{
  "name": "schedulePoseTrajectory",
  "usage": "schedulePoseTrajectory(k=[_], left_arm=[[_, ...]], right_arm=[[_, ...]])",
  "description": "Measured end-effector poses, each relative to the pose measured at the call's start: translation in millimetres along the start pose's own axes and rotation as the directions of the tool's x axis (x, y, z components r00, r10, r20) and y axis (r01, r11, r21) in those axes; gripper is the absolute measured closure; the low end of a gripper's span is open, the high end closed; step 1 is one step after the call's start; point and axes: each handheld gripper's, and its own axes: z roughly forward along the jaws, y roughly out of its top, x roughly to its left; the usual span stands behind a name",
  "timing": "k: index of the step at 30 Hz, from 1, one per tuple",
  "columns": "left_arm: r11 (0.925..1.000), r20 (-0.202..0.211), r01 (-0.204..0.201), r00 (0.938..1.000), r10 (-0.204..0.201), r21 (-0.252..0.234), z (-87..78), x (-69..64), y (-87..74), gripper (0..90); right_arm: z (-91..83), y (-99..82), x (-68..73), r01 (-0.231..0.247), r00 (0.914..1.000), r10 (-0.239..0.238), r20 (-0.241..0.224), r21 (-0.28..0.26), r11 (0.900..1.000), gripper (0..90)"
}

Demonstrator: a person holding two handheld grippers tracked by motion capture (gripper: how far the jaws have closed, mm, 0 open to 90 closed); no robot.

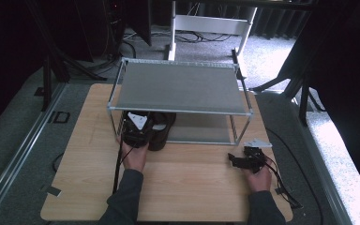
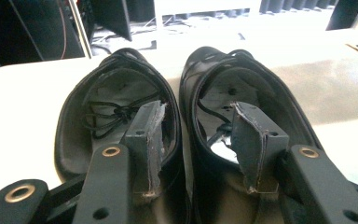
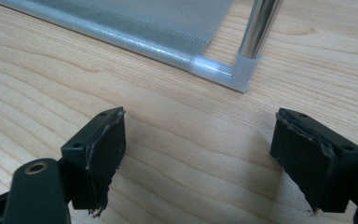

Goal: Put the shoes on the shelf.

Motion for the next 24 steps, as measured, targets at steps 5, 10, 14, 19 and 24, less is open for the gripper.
schedulePoseTrajectory(k=[5,10,14,19,24], left_arm=[[0.9996,0.069,-0.021,0.9974,0.02,0.019,-17.3,10.4,-1.1,51.7],[0.9952,0.114,-0.071,0.9915,0.063,0.067,-31.0,17.3,-10.9,50.0],[0.9938,0.137,-0.075,0.9886,0.063,0.082,-40.5,22.9,-20.5,49.8],[0.9848,0.168,-0.069,0.9849,0.041,0.16,-46.9,34.7,-42.2,49.5],[0.9676,0.162,-0.073,0.9861,0.034,0.242,-44.2,49.0,-63.7,49.4]], right_arm=[[0.0,0.0,0.0,0.001,1.0,-0.001,0.0,0.0,1.0,17.5],[-0.1,-0.1,0.1,0.0,1.0,0.0,0.0,0.0,1.0,17.5],[-0.1,-0.1,0.1,0.001,1.0,-0.001,0.0,0.0,1.0,17.5],[-0.2,-0.2,0.1,0.002,1.0,-0.002,0.0,0.001,1.0,17.5],[-0.2,-0.3,0.2,0.002,1.0,-0.002,0.0,0.0,1.0,17.5]])
